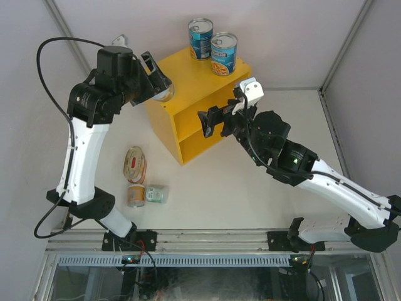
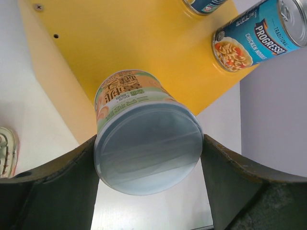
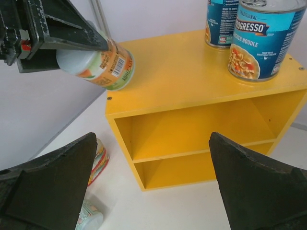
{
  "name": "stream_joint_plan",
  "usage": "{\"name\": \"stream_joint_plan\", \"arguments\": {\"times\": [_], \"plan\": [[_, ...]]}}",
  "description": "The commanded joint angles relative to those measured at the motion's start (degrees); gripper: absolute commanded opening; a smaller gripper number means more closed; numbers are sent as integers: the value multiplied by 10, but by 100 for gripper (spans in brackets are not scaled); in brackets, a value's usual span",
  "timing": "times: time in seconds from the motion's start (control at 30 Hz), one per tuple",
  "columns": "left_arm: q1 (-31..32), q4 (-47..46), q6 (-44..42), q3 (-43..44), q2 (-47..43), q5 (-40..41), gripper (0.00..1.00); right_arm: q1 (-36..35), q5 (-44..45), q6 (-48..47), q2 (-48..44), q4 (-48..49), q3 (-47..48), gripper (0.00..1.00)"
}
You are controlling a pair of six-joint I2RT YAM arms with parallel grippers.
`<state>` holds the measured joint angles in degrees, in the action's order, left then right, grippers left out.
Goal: Place and organize the canned foods onto the counter
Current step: Place the canned food on the counter.
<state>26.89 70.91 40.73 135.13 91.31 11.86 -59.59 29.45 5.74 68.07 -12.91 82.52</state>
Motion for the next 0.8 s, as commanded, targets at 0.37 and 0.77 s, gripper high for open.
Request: {"name": "stream_joint_plan", "arguments": {"times": [0.37, 0.77], "plan": [[2, -96, -17, 75, 38, -81, 0, 30, -43, -4, 98, 14, 104, 100], [-11, -103, -18, 77, 60, -107, 22, 49, -73, 22, 153, 13, 152, 100]]}}
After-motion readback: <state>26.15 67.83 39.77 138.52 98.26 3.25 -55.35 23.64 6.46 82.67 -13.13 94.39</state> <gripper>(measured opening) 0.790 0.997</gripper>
